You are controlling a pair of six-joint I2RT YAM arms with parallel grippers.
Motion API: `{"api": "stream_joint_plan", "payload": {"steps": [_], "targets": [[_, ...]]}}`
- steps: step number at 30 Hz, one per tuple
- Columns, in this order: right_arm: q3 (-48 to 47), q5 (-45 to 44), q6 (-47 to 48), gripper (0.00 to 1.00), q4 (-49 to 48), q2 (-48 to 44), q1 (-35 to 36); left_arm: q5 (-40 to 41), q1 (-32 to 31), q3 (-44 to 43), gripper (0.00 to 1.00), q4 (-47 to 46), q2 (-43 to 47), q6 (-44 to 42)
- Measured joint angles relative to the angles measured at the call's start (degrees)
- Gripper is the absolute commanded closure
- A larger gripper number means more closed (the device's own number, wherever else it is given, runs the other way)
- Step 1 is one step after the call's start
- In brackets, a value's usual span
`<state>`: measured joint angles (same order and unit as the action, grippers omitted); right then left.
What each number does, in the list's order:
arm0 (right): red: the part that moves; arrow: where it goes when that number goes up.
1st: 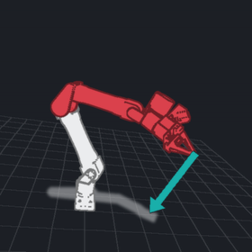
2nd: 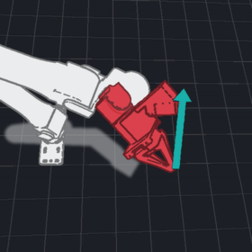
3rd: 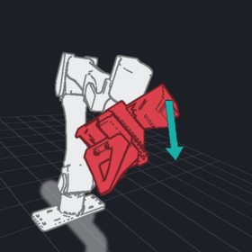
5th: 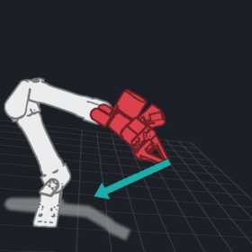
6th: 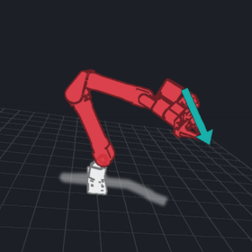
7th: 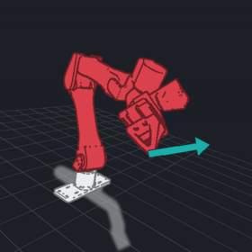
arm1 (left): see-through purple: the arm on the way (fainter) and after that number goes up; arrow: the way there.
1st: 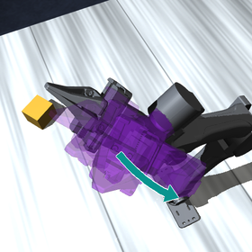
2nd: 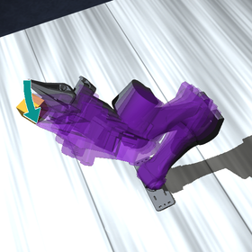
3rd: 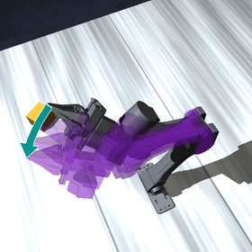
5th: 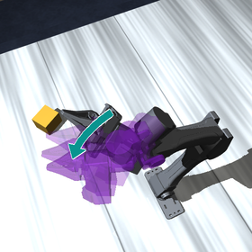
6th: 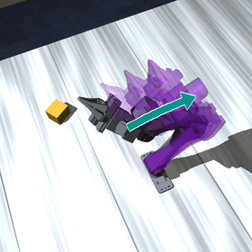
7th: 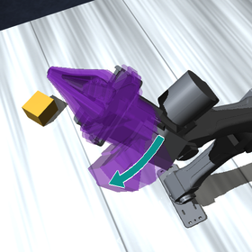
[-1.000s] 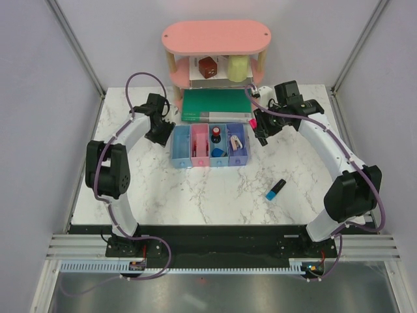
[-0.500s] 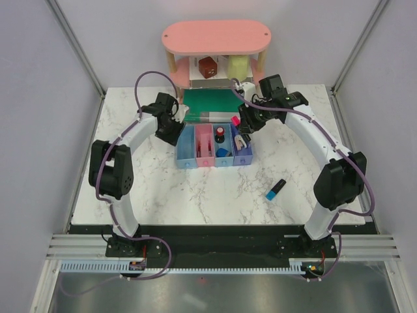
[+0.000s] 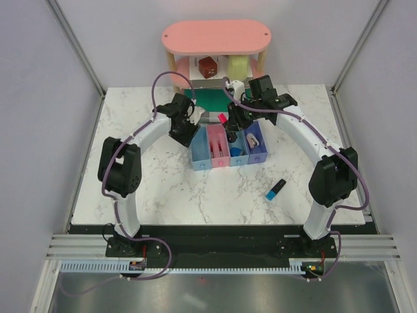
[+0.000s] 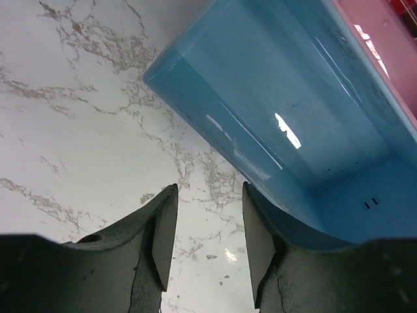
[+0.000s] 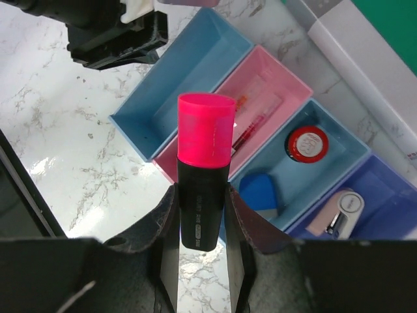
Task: Sort the stationery into containers
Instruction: Move the storage box to the center of the board, then place the pen in the storage box.
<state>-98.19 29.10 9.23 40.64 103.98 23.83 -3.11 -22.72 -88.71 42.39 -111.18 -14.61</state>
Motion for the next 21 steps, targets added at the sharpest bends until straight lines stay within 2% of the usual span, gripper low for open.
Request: {"api": "stream_joint_plan", "payload": {"steps": [7, 21], "targets": [[6.34, 1.01, -2.1, 1.0, -4.9, 0.11, 1.31, 1.86, -0.76, -4.76, 0.48, 0.42, -4.55, 0.11], [7.21, 1.97, -5.66, 1.0, -11.23, 5.05, 3.26, 6.56, -1.05, -9.86, 0.46, -0.52, -7.69, 2.6]]}}
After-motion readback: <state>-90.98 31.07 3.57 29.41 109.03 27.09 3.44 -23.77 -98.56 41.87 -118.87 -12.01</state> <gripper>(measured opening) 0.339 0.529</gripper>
